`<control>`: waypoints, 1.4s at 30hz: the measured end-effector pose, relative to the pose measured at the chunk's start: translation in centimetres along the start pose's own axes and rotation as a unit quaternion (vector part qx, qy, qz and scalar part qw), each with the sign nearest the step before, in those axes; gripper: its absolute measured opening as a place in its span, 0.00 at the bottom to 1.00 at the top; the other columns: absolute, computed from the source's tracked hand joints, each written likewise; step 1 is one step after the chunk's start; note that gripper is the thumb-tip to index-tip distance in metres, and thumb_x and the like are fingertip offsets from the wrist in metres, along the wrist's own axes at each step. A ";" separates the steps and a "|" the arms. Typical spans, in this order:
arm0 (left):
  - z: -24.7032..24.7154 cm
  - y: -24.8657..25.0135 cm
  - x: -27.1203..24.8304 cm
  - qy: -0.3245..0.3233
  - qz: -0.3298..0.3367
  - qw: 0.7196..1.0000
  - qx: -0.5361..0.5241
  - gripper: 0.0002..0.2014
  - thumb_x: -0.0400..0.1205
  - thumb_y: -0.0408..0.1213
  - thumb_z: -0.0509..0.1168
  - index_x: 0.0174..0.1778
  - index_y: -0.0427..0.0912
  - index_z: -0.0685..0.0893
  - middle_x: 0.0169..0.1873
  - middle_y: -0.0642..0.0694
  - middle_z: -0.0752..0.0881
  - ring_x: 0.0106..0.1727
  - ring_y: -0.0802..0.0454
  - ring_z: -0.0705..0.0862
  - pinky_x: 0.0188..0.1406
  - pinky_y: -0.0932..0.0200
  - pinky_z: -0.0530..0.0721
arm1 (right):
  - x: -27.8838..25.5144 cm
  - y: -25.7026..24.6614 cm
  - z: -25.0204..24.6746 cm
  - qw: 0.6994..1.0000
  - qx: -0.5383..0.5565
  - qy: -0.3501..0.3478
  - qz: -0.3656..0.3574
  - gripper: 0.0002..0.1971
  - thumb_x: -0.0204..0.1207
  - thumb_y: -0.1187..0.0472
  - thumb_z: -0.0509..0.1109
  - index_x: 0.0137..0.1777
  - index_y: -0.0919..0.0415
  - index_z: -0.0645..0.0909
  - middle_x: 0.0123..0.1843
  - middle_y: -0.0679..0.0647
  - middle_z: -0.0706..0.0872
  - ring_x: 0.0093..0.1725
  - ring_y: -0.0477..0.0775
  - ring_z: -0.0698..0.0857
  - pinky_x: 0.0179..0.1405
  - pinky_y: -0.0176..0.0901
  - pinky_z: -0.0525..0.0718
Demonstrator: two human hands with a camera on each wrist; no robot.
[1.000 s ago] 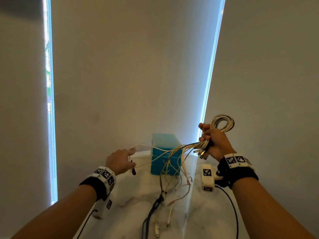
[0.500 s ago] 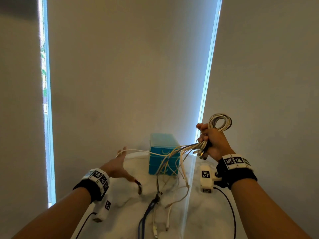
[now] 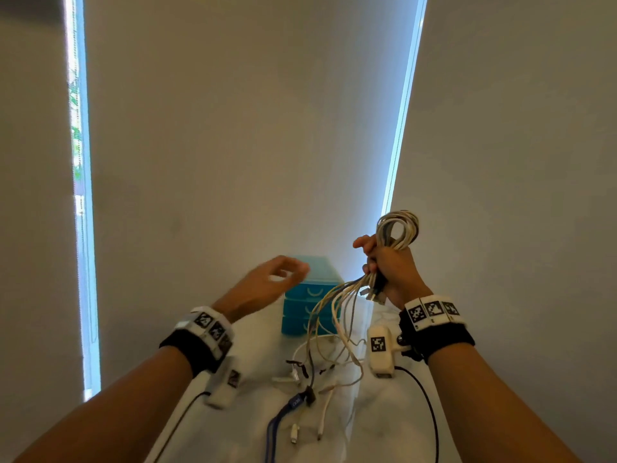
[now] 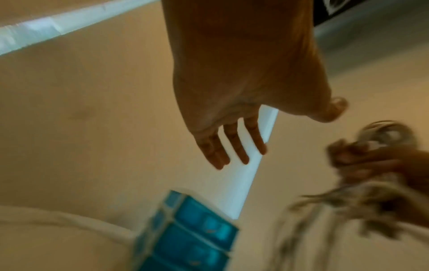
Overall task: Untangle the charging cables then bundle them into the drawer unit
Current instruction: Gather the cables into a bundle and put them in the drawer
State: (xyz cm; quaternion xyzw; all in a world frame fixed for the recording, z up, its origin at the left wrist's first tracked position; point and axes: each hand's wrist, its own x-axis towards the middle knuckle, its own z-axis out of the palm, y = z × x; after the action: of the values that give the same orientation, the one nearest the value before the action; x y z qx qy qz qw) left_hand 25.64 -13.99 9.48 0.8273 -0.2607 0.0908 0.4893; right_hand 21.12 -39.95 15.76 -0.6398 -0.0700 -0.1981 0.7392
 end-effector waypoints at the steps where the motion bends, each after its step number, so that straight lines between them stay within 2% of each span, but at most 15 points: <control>1: 1.5 1.9 0.4 -0.061 0.002 0.998 -0.035 0.50 0.69 0.88 0.63 0.78 0.55 0.81 0.70 0.57 0.87 0.69 0.61 0.86 0.75 0.51 0.85 | -0.2 0.1 0.8 1.000 -0.011 -0.021 -0.007 0.18 0.76 0.82 0.56 0.35 0.61 0.78 0.54 0.59 0.94 0.23 0.48 0.71 0.29 0.46 0.69; 4: 5.8 4.6 1.4 -0.222 0.015 0.975 -0.007 0.30 0.82 0.65 0.75 0.75 0.53 0.80 0.64 0.52 0.90 0.60 0.61 0.89 0.69 0.61 0.87 | -0.8 -0.2 2.2 0.997 -0.023 -0.068 -0.023 0.18 0.76 0.82 0.55 0.37 0.61 0.77 0.53 0.59 0.93 0.26 0.49 0.71 0.29 0.45 0.73; 7: 7.4 3.3 1.9 -0.204 0.011 0.975 -0.087 0.23 0.88 0.57 0.73 0.69 0.42 0.86 0.42 0.51 0.92 0.47 0.50 0.93 0.66 0.41 0.93 | -0.7 -1.2 1.4 0.997 -0.009 -0.068 -0.026 0.17 0.79 0.80 0.57 0.38 0.60 0.77 0.52 0.56 0.94 0.27 0.49 0.72 0.31 0.44 0.77; 9: 7.2 2.1 1.9 -0.212 -0.011 0.947 -0.243 0.20 0.94 0.52 0.64 0.65 0.36 0.85 0.31 0.52 0.80 0.32 0.53 0.83 0.47 0.51 0.92 | -0.5 -1.6 0.0 0.997 0.040 -0.062 -0.006 0.17 0.82 0.78 0.60 0.39 0.60 0.80 0.47 0.54 0.94 0.29 0.48 0.77 0.30 0.43 0.82; 13: 5.7 3.1 1.2 -0.249 -0.086 0.909 -0.324 0.31 0.91 0.68 0.48 0.49 0.45 0.82 0.28 0.53 0.65 0.23 0.61 0.62 0.22 0.66 0.60 | 0.1 0.2 -2.4 0.986 0.151 -0.044 0.062 0.11 0.88 0.71 0.65 0.45 0.62 0.85 0.60 0.56 0.96 0.52 0.55 0.97 0.56 0.56 0.93; 16: 5.2 3.1 1.7 -0.211 -0.065 0.972 -0.074 0.34 0.91 0.71 0.46 0.38 0.47 0.79 0.28 0.52 0.74 0.24 0.58 0.68 0.27 0.62 0.67 | -0.4 2.2 -2.6 0.978 0.167 -0.068 0.103 0.10 0.91 0.66 0.65 0.69 0.64 0.81 0.73 0.61 0.91 0.66 0.62 0.94 0.70 0.64 0.90; 18: 4.2 3.3 2.5 -0.172 -0.020 0.974 0.148 0.36 0.94 0.67 0.47 0.40 0.43 0.86 0.36 0.46 0.87 0.31 0.52 0.82 0.37 0.55 0.79 | -1.1 3.4 -2.1 0.974 0.180 -0.077 0.119 0.06 0.90 0.65 0.68 0.61 0.65 0.82 0.72 0.60 0.92 0.57 0.58 0.96 0.60 0.57 0.96; 21: 1.3 4.6 3.9 -0.080 0.064 0.881 0.462 0.32 0.94 0.63 0.50 0.54 0.46 0.95 0.43 0.42 0.91 0.41 0.44 0.85 0.43 0.51 0.78 | -1.5 4.2 -0.5 0.967 0.199 -0.093 0.131 0.12 0.89 0.66 0.69 0.41 0.60 0.80 0.68 0.59 0.94 0.42 0.53 0.91 0.46 0.51 0.96; 23: -1.1 6.4 5.2 -0.007 0.168 0.786 0.594 0.33 0.94 0.62 0.49 0.50 0.49 0.97 0.36 0.42 0.90 0.32 0.47 0.79 0.35 0.53 0.70 | -1.3 3.8 0.8 0.961 0.227 -0.102 0.121 0.15 0.89 0.68 0.68 0.39 0.58 0.78 0.61 0.57 0.95 0.39 0.52 0.89 0.46 0.51 0.96; 25: -3.0 7.8 6.1 0.042 0.244 0.742 0.622 0.34 0.94 0.63 0.48 0.40 0.51 0.95 0.25 0.46 0.84 0.23 0.52 0.72 0.28 0.55 0.63 | -0.8 2.9 1.9 0.959 0.244 -0.103 0.095 0.13 0.89 0.68 0.67 0.41 0.57 0.78 0.56 0.54 0.95 0.40 0.52 0.89 0.53 0.55 0.92; 28: -3.2 5.9 6.1 0.039 0.233 0.775 0.586 0.34 0.94 0.64 0.44 0.32 0.55 0.86 0.20 0.49 0.77 0.20 0.55 0.71 0.28 0.57 0.64 | -1.0 2.6 2.3 0.964 0.238 -0.094 0.065 0.09 0.89 0.66 0.67 0.46 0.57 0.81 0.52 0.52 0.95 0.40 0.50 0.89 0.54 0.54 0.91; 31: 0.3 0.0 4.5 -0.034 0.135 0.883 0.448 0.35 0.94 0.65 0.44 0.44 0.49 0.91 0.30 0.52 0.84 0.30 0.51 0.81 0.42 0.53 0.77 | -2.0 6.8 1.5 0.968 0.221 -0.066 0.103 0.10 0.86 0.66 0.72 0.42 0.57 0.84 0.54 0.56 0.93 0.40 0.50 0.90 0.41 0.49 0.94; 34: 4.9 -5.5 2.6 -0.168 0.021 0.953 0.252 0.21 0.95 0.63 0.51 0.50 0.57 0.84 0.45 0.53 0.87 0.48 0.52 0.87 0.57 0.52 0.83 | -3.7 11.7 -0.2 0.954 0.265 -0.016 0.143 0.17 0.66 0.63 0.87 0.46 0.60 0.81 0.62 0.61 0.92 0.50 0.55 0.94 0.53 0.51 0.96; 38: 8.2 -9.4 1.6 -0.226 -0.026 0.967 0.116 0.22 0.95 0.61 0.56 0.57 0.49 0.87 0.45 0.50 0.87 0.43 0.59 0.84 0.57 0.54 0.86 | -4.9 16.6 -2.5 0.930 0.324 0.032 0.174 0.10 0.87 0.72 0.67 0.45 0.60 0.76 0.71 0.66 0.91 0.67 0.63 0.92 0.75 0.60 0.86; 42: 10.1 -8.3 1.6 -0.212 0.013 0.952 0.222 0.22 0.97 0.58 0.50 0.49 0.52 0.83 0.41 0.56 0.84 0.44 0.56 0.82 0.52 0.53 0.80 | -4.9 17.9 -3.8 0.926 0.314 0.077 0.194 0.07 0.90 0.68 0.67 0.62 0.60 0.83 0.51 0.61 0.95 0.42 0.57 0.94 0.42 0.51 0.96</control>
State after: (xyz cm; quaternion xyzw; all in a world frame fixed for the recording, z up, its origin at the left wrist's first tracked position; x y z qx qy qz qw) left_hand 30.22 -19.98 -1.32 0.9118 -0.3424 -0.0242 0.2254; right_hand 22.90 -40.75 -3.10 -0.3587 0.0533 -0.0673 0.9295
